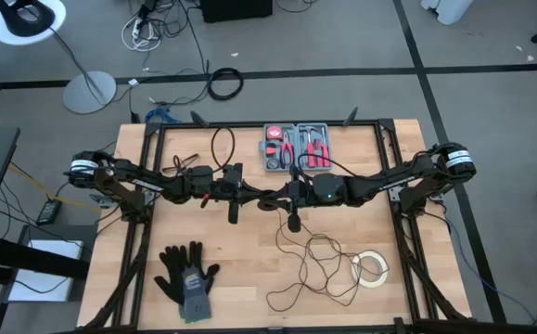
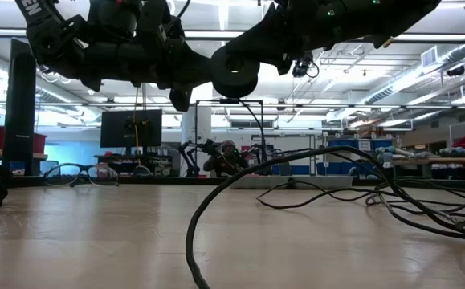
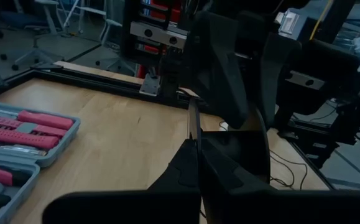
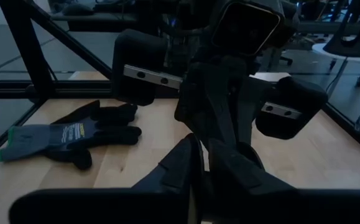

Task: Coil cords
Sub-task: Coil the black wire onto the black spool

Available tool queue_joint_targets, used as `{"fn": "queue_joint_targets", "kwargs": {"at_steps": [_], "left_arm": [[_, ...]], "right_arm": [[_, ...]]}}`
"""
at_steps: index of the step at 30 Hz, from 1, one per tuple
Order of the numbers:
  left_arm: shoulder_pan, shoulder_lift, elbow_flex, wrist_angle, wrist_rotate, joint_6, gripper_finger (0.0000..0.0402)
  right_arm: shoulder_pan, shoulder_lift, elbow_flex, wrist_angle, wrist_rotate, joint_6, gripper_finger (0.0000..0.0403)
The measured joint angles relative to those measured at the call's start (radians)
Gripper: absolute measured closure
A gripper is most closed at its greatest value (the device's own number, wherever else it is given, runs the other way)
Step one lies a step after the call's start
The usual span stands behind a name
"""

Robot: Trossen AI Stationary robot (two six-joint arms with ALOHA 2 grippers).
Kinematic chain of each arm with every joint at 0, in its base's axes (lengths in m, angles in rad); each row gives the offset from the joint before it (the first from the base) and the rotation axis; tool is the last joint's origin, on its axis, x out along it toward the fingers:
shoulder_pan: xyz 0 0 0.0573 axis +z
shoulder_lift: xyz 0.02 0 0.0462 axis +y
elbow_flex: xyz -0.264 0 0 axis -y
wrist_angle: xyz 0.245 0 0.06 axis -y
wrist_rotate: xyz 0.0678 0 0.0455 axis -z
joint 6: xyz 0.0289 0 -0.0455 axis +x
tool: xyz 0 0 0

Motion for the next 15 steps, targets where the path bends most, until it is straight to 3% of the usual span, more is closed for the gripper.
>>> {"fn": "queue_joint_targets", "kwargs": {"at_steps": [5,15], "left_arm": [[-0.004,0.0,0.0,-0.038,-0.062,-0.009,0.0401],[-0.092,-0.003,-0.074,-0.034,-0.464,0.001,0.0401]], "right_arm": [[0.0,-0.028,0.0,-0.054,0.007,0.004,0.0337],[0.032,-0.214,0.0,-0.419,0.085,0.108,0.0348]]}}
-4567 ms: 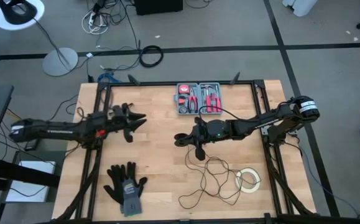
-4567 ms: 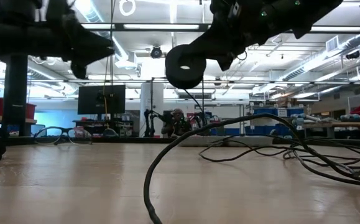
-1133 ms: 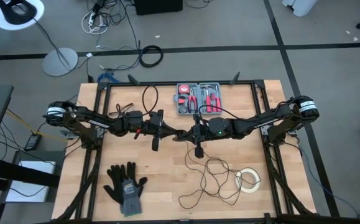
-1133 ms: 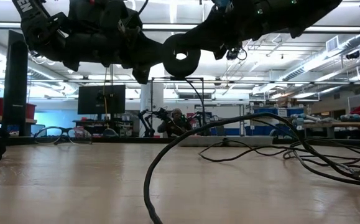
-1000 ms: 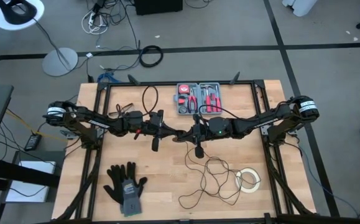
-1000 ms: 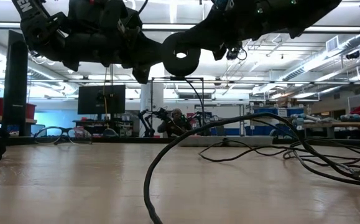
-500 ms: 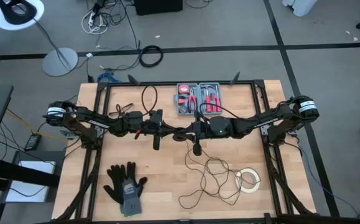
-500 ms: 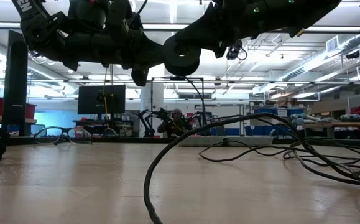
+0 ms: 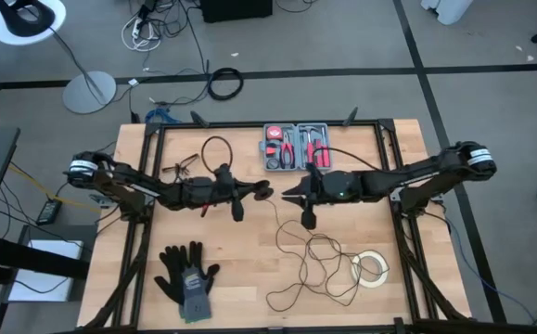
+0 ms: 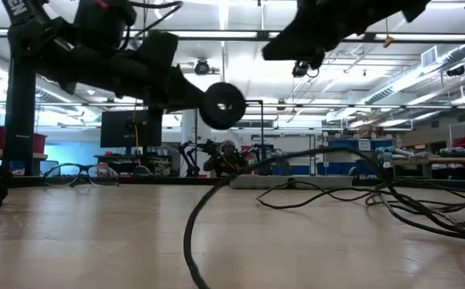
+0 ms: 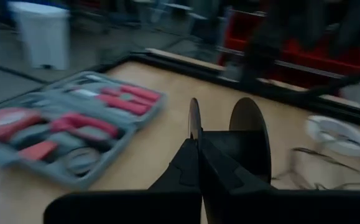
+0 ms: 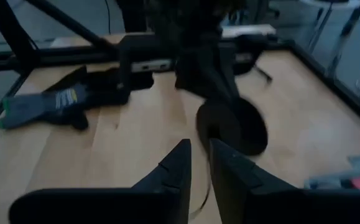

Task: Coil cords
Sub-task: Coil the black wire onto the black spool

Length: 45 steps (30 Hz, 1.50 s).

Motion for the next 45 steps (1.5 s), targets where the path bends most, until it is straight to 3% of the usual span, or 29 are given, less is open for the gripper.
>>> {"fn": "queue_joint_targets", "kwargs": {"at_steps": [6,14,18,23,27,30,40,45], "left_arm": [[-0.096,0.0,-0.091,0.116,-0.255,-0.044,0.0401],[-0.223,-0.001,-0.162,0.168,-0.484,-0.151,0.0401],[-0.295,-0.001,-0.19,0.195,-0.561,-0.19,0.0401],[-0.37,-0.002,-0.245,0.263,-0.652,-0.22,0.0401],[-0.394,-0.002,-0.284,0.281,-0.675,-0.27,0.0401],[-0.397,-0.002,-0.299,0.281,-0.681,-0.291,0.0401],[-0.364,-0.001,-0.3,0.289,-0.683,-0.258,0.0401],[-0.316,-0.001,-0.293,0.312,-0.592,-0.231,0.0401]], "right_arm": [[0.07,-0.045,0.0,-0.133,0.103,0.034,0.0359],[0.148,0.001,-0.004,-0.196,0.2,0.106,0.0379],[0.179,0.007,-0.097,-0.043,0.204,0.109,0.0393],[0.18,0.0,-0.329,0.358,0.213,0.158,0.0399],[0.134,0.02,-0.465,0.601,0.219,0.238,0.0392],[0.103,0.06,-0.462,0.652,0.218,0.238,0.0391],[0.024,0.377,-0.179,0.653,0.212,0.185,0.0388],[0.015,0.477,-0.097,0.643,0.212,0.185,0.0362]]}}
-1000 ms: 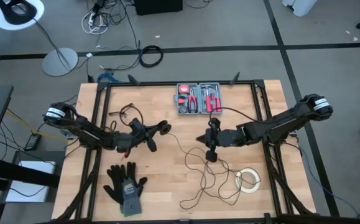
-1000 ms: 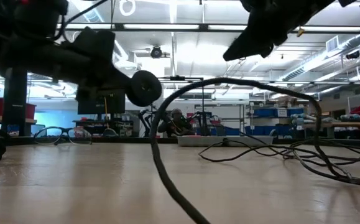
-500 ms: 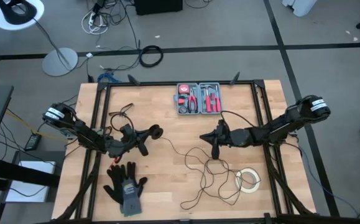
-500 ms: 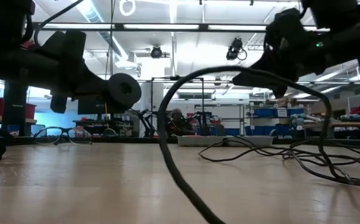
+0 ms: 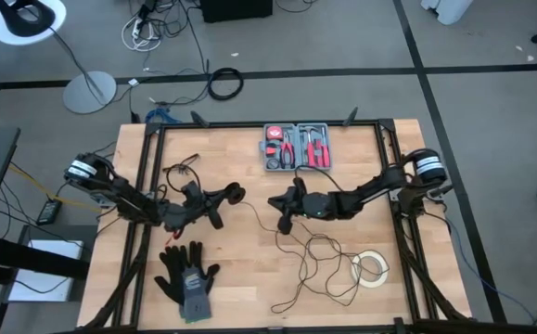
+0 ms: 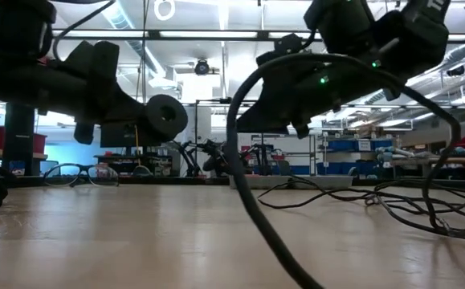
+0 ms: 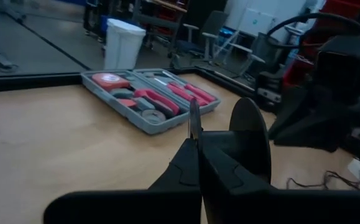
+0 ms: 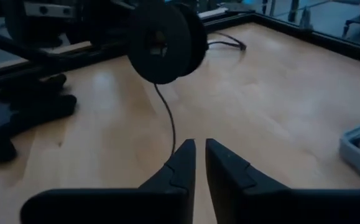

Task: Coil cords
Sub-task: Coil the black wire onto the black spool

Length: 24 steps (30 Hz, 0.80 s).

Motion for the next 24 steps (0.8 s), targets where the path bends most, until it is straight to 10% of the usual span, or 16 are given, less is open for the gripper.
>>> {"fn": "queue_joint_targets", "kwargs": {"at_steps": [24], "left_arm": [[0.132,0.0,0.172,-0.054,0.233,0.161,0.0401]], "right_arm": [[-0.017,-0.018,-0.003,-0.087,-0.072,0.134,0.0265]]}}
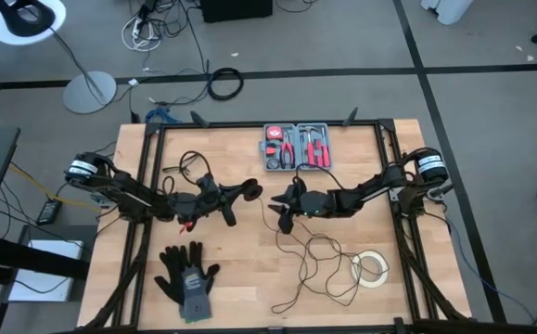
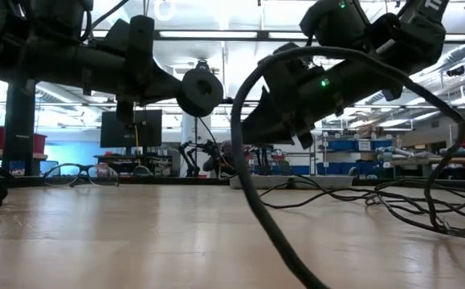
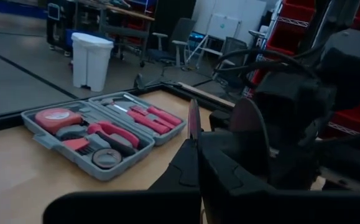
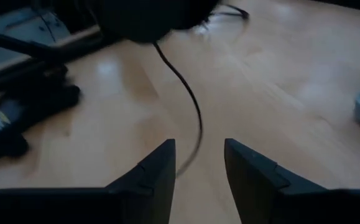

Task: Coil cords
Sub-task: Coil the black wire onto the black spool

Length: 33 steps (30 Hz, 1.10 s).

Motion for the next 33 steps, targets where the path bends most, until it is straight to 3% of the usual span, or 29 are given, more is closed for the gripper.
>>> {"fn": "queue_joint_targets", "kwargs": {"at_steps": [14,23,33], "left_arm": [[-0.001,0.0,0.0,-0.014,0.03,-0.005,0.0401],[-0.002,0.0,0.0,-0.011,0.032,-0.005,0.0401],[-0.004,0.0,-0.001,-0.011,0.04,-0.006,0.0401]], "right_arm": [[0.022,0.244,0.01,0.345,0.002,-0.022,0.0273],[0.01,0.328,0.104,0.336,0.012,-0.115,0.0274],[0.006,0.325,0.105,0.289,0.058,-0.109,0.0299]]}}
